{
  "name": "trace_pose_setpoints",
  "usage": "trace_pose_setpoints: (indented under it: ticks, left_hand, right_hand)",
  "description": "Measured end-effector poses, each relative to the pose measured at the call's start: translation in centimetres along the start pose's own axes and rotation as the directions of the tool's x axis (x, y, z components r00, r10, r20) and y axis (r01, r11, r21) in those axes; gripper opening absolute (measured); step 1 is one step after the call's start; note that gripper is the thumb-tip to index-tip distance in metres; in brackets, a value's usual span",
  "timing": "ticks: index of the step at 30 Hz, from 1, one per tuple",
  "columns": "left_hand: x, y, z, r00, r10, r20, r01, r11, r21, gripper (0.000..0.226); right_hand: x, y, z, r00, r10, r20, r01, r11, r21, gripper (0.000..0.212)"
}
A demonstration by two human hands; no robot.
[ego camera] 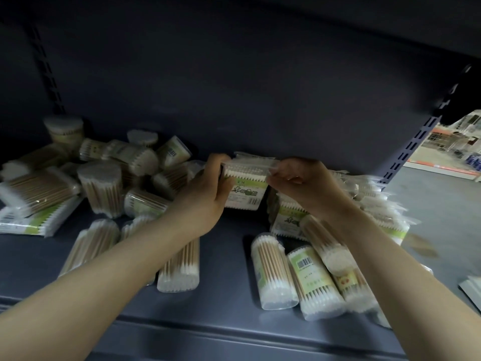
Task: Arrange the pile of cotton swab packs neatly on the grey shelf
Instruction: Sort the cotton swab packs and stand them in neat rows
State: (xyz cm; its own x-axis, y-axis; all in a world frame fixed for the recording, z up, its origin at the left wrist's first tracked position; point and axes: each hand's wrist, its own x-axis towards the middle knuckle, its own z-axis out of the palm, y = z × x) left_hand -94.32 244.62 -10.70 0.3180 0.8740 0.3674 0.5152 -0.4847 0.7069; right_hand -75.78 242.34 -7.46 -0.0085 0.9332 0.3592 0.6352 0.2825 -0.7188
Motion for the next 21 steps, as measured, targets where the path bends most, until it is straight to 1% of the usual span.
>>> trace_pose_setpoints:
  ticks: [2,4,5,6,8,11,14,17,21]
  left_hand:
    - [0.1,-0.2,0.0,1.0,-0.011,0.03,0.012,0.999,-0.035,0.041]
    - [0.0,-0.1,0.2,0.998,-0.03,0.054,0.03,1.0,0.003,0.05]
    - [-0.1,-0.1,0.2,0.997,-0.044,0.064,0.042,0.998,0.036,0.052]
    - [-0.2,-0.1,0.4,0.996,-0.059,0.07,0.055,0.996,0.064,0.051]
    - [-0.3,-0.4,0.5,0.995,-0.077,0.067,0.071,0.993,0.091,0.041]
    - [-0.3,-0.7,0.6,0.996,-0.065,0.065,0.057,0.992,0.114,0.028]
    - [-0.5,-0.8,0.5,0.993,-0.064,0.098,0.055,0.994,0.095,0.023]
    - [-0.8,-0.6,0.4,0.984,-0.077,0.161,0.077,0.997,0.006,0.028]
    - [-0.7,-0.9,0.3,0.988,-0.061,0.144,0.057,0.998,0.028,0.032]
  right_hand:
    - [0.2,0.1,0.1,1.0,0.011,0.002,-0.011,1.0,-0.027,0.015]
    - [0.5,0.2,0.1,0.999,0.037,0.005,-0.037,0.997,-0.069,0.003]
    - [0.6,0.1,0.1,0.999,0.042,0.002,-0.041,0.995,-0.089,0.006]
    - [0.8,0.0,0.1,0.999,0.048,0.006,-0.047,0.994,-0.097,0.007]
    - [1.0,-0.3,0.1,0.999,0.045,0.012,-0.043,0.992,-0.116,0.008]
    - [1.4,-0.4,0.1,0.999,0.043,0.012,-0.04,0.983,-0.18,0.019]
    - [1.8,-0.2,0.2,0.998,0.065,0.002,-0.064,0.982,-0.18,0.024]
    - [2.1,0.0,0.5,0.997,0.083,-0.001,-0.082,0.98,-0.184,0.029]
    - [2.2,-0.2,0.7,0.995,0.098,-0.005,-0.097,0.974,-0.206,0.033]
